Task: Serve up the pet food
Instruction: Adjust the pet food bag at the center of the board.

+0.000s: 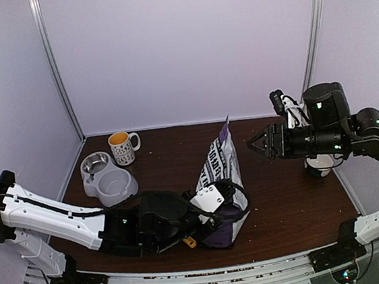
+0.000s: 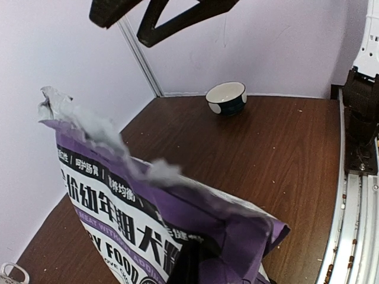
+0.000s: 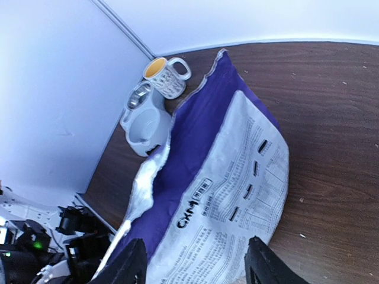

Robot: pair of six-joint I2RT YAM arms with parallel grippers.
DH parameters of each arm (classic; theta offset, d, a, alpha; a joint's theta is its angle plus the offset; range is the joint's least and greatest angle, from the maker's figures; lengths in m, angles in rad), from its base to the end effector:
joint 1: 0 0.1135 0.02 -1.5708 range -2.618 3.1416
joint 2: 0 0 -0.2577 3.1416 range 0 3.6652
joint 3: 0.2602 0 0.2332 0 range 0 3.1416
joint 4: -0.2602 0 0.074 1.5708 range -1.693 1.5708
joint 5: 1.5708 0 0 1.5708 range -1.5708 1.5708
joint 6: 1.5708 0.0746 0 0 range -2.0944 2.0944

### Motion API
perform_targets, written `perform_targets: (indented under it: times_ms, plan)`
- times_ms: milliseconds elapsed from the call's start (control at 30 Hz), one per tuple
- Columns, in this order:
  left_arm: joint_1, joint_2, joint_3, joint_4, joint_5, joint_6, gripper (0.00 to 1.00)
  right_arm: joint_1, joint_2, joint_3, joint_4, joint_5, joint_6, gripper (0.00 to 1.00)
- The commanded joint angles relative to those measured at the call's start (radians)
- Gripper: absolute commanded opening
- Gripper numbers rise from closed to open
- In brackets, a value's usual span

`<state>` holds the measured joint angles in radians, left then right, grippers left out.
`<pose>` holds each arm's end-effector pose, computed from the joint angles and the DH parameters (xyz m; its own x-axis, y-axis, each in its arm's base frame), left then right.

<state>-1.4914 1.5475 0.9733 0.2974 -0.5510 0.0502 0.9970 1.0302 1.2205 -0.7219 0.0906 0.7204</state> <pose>0.0681 -0.3639 0.2615 0.0190 0.3007 -0.9535 0.8094 0.5552 0.1912 0.1279 0.1854 0.3608 -0.7306 0.0799 -0.6781 -0.4152 0.7364 0.5342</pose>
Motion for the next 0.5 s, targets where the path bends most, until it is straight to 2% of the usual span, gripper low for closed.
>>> perform_targets:
  times_ms: [0,167,333,400,433,467]
  plan:
    - [0.008,-0.106,-0.038,0.077,0.078,-0.079,0.0,-0.003,-0.048,-0.07,0.254,-0.145,-0.057,0.6]
    - [0.008,-0.175,-0.092,0.033,0.08,-0.1,0.0,-0.014,-0.058,-0.068,0.215,-0.033,-0.062,0.7]
    - [0.009,-0.195,-0.069,-0.07,0.165,-0.149,0.0,-0.015,0.02,-0.002,0.204,-0.002,-0.067,0.68]
    - [0.008,-0.191,-0.052,-0.094,0.189,-0.178,0.09,-0.015,0.059,0.021,0.209,0.002,-0.065,0.67]
    - [0.008,-0.187,-0.041,-0.107,0.196,-0.194,0.2,-0.015,0.079,0.043,0.207,0.004,-0.067,0.67]
    - [0.008,-0.183,-0.03,-0.122,0.198,-0.207,0.25,-0.015,0.101,0.061,0.2,0.01,-0.067,0.67]
